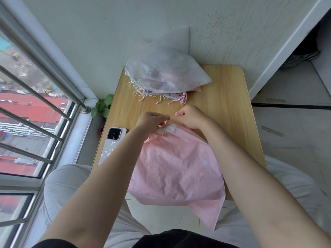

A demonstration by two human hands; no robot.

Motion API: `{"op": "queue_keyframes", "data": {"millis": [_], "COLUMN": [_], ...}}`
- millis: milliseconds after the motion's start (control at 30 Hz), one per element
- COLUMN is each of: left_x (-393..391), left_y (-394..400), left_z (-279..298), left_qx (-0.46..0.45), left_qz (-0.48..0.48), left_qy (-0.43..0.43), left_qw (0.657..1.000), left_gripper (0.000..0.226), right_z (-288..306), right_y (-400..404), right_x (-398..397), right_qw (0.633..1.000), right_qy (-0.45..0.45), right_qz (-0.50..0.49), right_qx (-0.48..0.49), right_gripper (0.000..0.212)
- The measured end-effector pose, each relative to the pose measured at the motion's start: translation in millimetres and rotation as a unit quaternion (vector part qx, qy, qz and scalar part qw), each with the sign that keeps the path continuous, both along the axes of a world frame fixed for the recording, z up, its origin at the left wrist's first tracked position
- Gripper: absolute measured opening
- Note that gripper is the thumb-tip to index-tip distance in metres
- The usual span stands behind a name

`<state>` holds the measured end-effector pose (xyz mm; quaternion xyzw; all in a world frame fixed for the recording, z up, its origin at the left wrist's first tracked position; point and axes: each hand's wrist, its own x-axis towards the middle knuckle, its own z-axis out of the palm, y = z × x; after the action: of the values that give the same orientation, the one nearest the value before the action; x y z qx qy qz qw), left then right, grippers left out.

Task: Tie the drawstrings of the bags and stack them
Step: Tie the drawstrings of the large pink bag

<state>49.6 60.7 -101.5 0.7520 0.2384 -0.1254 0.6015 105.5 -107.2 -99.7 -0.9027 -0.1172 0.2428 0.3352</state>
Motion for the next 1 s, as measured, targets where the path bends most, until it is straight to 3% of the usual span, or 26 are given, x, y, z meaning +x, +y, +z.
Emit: {"op": "queue_keyframes", "data": {"millis": [167,333,367,433,500,633,767,867,1000], "left_x": [-1,-1,-1,1,3,6,11,12,9], "left_y": [-7,-9,-9,-9,-5,-1,-3,-2,4], "left_z": [1,-3,-5,-5,-7,-3,1,0,-4], "left_qx": [0.047,0.112,0.118,0.104,0.069,-0.032,-0.018,-0.02,-0.031], "left_qz": [-0.053,-0.137,-0.136,-0.123,-0.105,-0.072,-0.056,-0.06,-0.047], "left_qy": [-0.01,-0.018,-0.024,-0.027,-0.013,0.017,0.045,0.057,0.027], "left_qw": [0.997,0.984,0.983,0.987,0.992,0.997,0.997,0.996,0.998], "left_gripper": [0.016,0.019,0.02,0.02,0.025,0.029,0.028,0.028,0.023], "right_z": [23,49,52,53,47,18,4,-3,-2], "right_y": [1,23,27,29,25,12,10,12,1], "right_x": [6,14,16,20,20,14,-3,-3,2], "right_qw": [0.979,0.954,0.943,0.925,0.931,0.978,0.987,0.992,0.994], "right_qy": [0.074,0.103,0.115,0.115,0.081,0.037,0.037,-0.002,0.01], "right_qz": [-0.055,-0.039,-0.035,-0.04,-0.08,-0.075,-0.012,-0.029,-0.054], "right_qx": [0.18,0.277,0.312,0.36,0.347,0.192,0.155,0.126,0.099], "right_gripper": [0.032,0.009,0.007,0.025,0.029,0.031,0.02,0.017,0.005]}}
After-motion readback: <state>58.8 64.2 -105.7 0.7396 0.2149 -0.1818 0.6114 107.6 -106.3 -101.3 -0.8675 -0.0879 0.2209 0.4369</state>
